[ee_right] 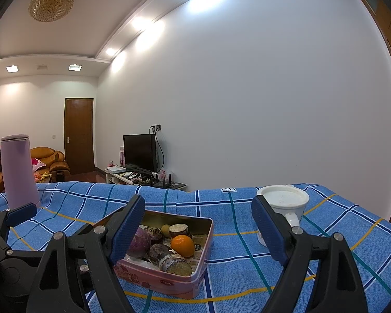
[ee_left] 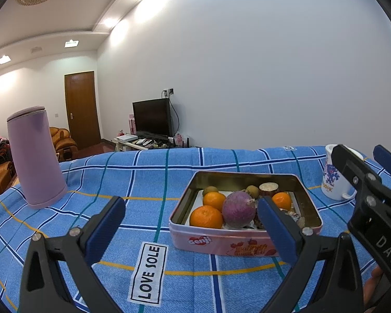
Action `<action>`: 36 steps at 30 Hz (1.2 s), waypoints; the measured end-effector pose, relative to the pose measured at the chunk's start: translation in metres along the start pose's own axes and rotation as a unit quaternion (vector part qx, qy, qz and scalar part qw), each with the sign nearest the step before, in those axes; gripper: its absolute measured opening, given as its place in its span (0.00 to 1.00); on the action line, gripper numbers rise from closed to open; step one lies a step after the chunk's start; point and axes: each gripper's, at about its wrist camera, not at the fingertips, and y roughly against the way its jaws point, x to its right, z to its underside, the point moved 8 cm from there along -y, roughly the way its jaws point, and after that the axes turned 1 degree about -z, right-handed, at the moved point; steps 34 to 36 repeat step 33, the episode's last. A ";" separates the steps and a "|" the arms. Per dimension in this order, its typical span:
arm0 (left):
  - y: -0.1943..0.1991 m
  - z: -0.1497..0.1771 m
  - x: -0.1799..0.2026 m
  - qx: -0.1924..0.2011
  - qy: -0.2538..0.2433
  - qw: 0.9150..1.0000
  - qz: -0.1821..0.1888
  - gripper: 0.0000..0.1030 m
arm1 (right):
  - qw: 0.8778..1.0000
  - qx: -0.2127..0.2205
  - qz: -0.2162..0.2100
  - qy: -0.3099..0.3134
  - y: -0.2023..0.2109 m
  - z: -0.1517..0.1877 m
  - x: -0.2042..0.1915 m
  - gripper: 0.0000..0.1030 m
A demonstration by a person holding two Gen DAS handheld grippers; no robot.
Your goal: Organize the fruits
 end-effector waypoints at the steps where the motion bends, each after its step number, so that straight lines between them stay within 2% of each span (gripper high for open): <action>1: 0.000 0.001 0.000 -0.002 0.000 1.000 0.001 1.00 | 1.000 0.000 0.000 0.000 0.000 0.000 0.000 0.82; 36: -0.008 0.003 -0.004 -0.020 0.006 1.000 -0.009 1.00 | 1.000 -0.013 0.002 -0.003 -0.002 0.005 0.003 0.82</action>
